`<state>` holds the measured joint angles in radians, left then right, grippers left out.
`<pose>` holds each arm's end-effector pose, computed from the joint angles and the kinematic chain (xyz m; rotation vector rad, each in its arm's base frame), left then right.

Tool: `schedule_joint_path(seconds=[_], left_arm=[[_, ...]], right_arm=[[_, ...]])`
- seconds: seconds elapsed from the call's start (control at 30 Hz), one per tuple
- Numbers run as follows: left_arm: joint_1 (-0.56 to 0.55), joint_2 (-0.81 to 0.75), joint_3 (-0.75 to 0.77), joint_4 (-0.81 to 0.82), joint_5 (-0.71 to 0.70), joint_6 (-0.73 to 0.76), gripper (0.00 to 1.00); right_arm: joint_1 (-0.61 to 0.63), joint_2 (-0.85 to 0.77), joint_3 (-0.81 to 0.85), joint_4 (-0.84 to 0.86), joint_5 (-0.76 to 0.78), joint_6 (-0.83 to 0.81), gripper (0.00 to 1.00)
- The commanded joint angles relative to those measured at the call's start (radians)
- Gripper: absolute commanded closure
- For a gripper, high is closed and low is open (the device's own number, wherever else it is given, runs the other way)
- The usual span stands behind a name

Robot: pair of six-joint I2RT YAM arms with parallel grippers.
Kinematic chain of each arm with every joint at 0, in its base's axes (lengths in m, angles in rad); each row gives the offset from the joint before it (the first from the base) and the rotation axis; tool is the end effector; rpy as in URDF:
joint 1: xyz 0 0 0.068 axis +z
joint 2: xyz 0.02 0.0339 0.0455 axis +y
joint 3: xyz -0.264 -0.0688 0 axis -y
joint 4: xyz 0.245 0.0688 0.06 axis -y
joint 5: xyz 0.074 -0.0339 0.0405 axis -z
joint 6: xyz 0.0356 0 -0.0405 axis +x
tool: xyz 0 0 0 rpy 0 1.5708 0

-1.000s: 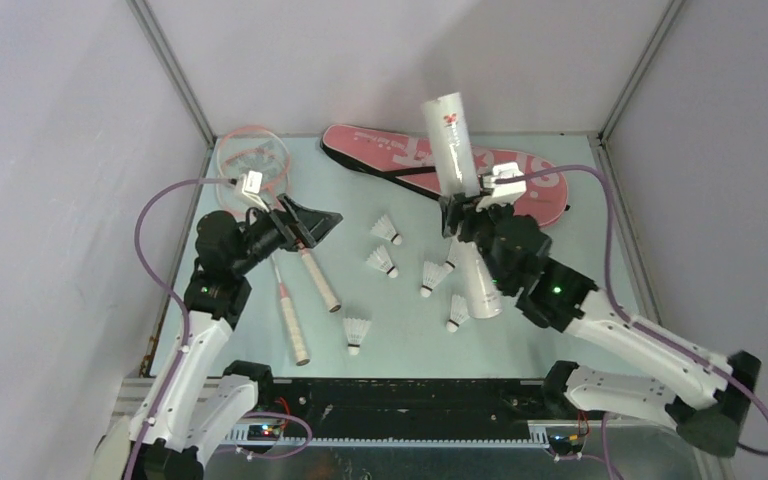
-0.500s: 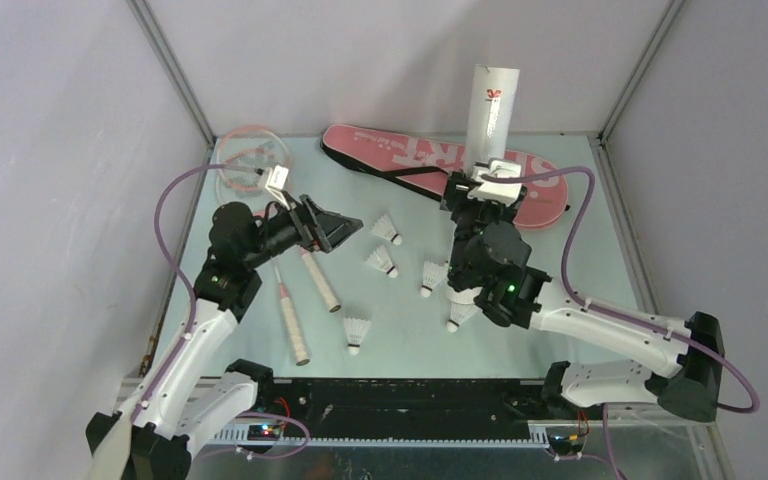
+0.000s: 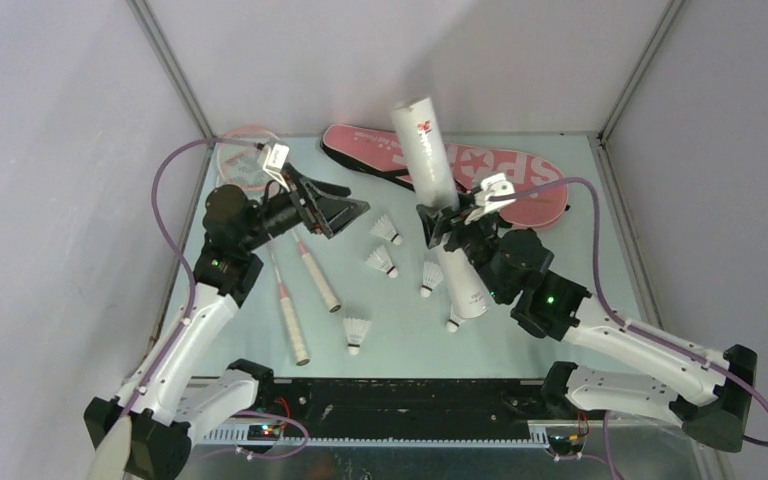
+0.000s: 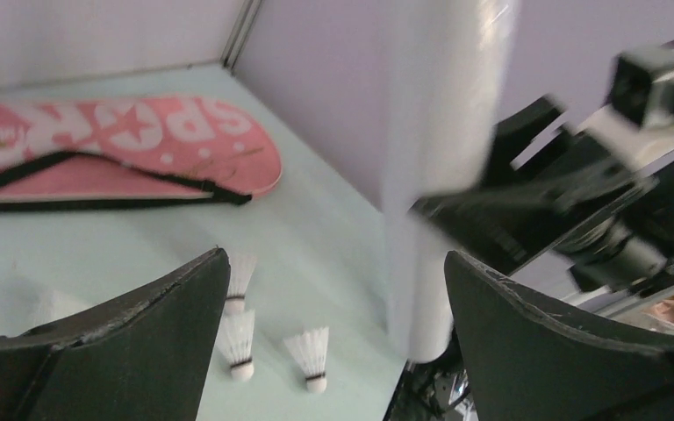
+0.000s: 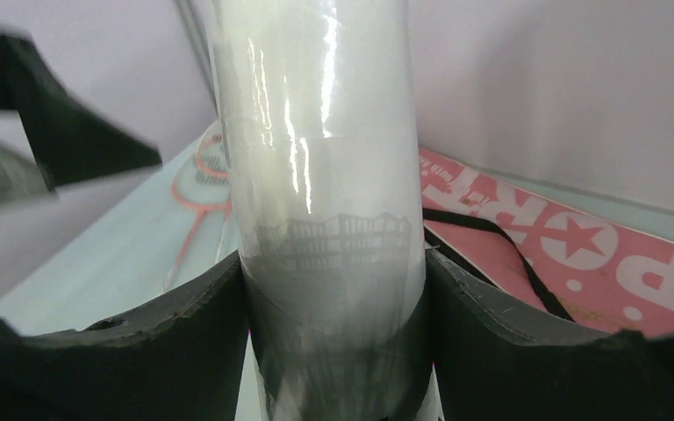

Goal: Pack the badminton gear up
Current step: Open the lid of the shuttle tube.

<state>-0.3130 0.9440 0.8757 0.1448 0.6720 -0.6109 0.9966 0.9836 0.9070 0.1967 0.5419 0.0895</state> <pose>0.1980 -0.0874 0.3782 0.3452 1.6071 -1.2209 0.1384 0.1801 0.3869 -0.2221 1.4702 0.4896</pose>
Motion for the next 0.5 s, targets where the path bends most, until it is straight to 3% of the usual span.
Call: schedule_joint_path(seconds=[0.0,0.3,0.47], left_arm=[[-0.031,0.035,0.114,0.136,0.043,-0.055,0.02],[-0.137,0.11,0.245,0.03,-0.129,0.003,0.02],[-0.154,0.147,0.252,0.06,-0.189,-0.027,0.02]], right_arm=[[0.013,0.025,-0.002,0.078,-0.048,-0.057,0.53],[0.059,0.063,-0.003,0.121,0.032,-0.086,0.51],[0.088,0.075,-0.002,0.151,0.088,-0.086,0.51]])
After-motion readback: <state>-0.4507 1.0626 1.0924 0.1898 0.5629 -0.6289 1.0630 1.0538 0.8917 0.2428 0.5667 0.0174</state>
